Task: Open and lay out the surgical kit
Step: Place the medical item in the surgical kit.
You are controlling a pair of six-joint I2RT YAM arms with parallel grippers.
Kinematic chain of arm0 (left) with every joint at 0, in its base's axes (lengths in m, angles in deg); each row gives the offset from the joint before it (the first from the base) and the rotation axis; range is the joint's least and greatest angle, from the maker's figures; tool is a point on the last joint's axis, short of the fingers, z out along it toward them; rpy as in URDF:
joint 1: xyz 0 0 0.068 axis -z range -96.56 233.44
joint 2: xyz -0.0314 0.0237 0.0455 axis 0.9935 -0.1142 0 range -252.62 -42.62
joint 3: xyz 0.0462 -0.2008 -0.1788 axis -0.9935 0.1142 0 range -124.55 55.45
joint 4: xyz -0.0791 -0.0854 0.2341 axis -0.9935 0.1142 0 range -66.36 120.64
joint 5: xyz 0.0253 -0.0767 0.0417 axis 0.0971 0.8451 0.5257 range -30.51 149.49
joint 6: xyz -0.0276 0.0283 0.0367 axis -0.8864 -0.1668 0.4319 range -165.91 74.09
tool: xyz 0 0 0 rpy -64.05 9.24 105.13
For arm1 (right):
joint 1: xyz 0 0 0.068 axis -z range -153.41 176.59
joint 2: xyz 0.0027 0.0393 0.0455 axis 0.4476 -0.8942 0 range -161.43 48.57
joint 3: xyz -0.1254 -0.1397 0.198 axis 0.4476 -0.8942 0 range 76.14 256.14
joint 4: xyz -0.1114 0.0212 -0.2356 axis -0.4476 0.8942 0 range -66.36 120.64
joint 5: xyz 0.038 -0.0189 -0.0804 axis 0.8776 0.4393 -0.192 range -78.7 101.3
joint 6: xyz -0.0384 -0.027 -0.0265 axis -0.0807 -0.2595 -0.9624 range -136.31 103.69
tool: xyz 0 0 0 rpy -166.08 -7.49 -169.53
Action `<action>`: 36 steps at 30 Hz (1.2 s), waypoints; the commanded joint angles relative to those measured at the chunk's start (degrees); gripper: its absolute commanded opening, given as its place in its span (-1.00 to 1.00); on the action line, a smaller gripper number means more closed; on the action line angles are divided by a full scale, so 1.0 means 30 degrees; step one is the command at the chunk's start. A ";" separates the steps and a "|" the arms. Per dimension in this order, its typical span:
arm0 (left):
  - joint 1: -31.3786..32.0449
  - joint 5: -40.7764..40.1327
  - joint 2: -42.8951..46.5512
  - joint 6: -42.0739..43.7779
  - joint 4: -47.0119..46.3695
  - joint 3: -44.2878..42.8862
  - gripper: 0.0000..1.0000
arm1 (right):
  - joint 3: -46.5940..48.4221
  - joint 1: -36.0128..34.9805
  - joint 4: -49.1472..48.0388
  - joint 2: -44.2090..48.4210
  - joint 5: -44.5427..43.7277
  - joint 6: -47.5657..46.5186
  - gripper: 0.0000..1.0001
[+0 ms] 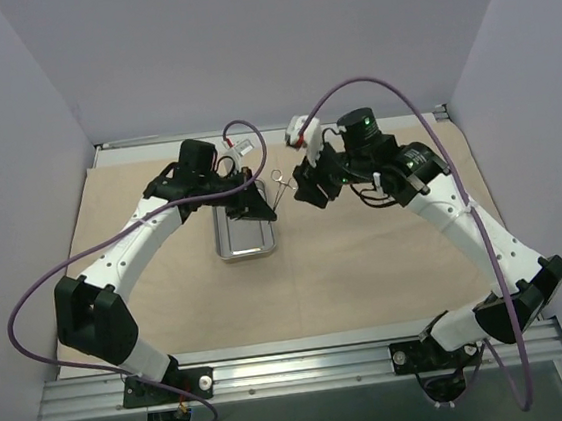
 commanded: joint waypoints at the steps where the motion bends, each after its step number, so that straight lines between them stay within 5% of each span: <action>1: 0.0342 0.1106 0.0116 0.1634 0.2175 -0.1170 -0.95 | -0.0104 -0.2218 0.4087 0.0556 -0.1481 -0.7002 -0.10; 8: 0.1191 0.2133 0.0877 0.1373 0.2560 -0.0204 -0.95 | -0.0954 -0.4535 0.4910 0.1055 -0.2188 -0.9294 0.04; 36: 0.3097 0.3159 0.1259 0.2808 0.5255 -0.0583 -0.95 | -0.2040 -0.6910 0.5291 0.0264 -0.5909 -1.2637 -0.05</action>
